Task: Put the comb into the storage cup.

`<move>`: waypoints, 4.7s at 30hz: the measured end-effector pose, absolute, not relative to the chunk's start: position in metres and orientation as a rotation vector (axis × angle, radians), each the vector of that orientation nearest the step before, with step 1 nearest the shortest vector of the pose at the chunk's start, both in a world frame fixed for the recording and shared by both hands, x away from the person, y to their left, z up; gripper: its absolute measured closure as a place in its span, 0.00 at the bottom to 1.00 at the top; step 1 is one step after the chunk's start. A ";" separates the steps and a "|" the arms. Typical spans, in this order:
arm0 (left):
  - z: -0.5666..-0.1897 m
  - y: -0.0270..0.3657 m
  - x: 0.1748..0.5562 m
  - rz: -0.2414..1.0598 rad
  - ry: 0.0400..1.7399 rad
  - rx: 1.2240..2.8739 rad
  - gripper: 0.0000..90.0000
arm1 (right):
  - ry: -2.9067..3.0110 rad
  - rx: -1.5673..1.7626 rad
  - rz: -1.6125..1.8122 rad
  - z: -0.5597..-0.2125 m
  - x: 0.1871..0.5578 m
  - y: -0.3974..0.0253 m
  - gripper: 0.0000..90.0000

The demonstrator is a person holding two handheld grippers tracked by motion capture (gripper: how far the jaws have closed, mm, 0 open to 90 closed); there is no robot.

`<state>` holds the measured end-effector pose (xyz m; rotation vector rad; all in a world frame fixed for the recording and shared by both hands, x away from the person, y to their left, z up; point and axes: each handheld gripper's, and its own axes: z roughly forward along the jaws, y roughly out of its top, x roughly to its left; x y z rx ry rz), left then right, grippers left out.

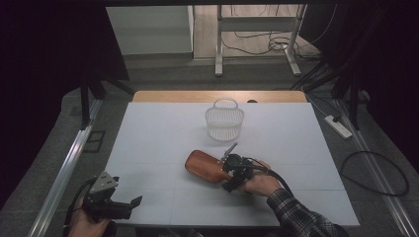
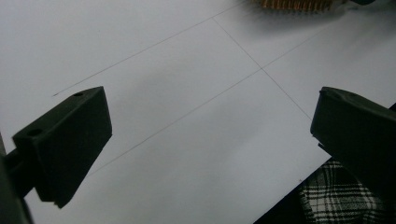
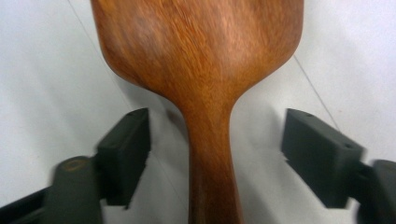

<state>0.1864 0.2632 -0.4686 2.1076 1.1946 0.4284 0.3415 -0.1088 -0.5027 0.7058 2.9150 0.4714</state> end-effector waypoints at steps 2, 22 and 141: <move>-0.469 0.263 0.186 0.429 1.195 2.108 0.00 | 2.922 0.699 0.499 -0.501 0.342 -0.109 0.42; -0.469 0.263 0.186 0.429 1.189 2.110 0.00 | 2.935 0.646 0.524 -0.494 0.338 -0.109 0.79; -0.426 0.138 0.311 0.015 0.998 1.823 0.00 | 2.561 0.747 1.144 -0.424 0.307 -0.158 0.80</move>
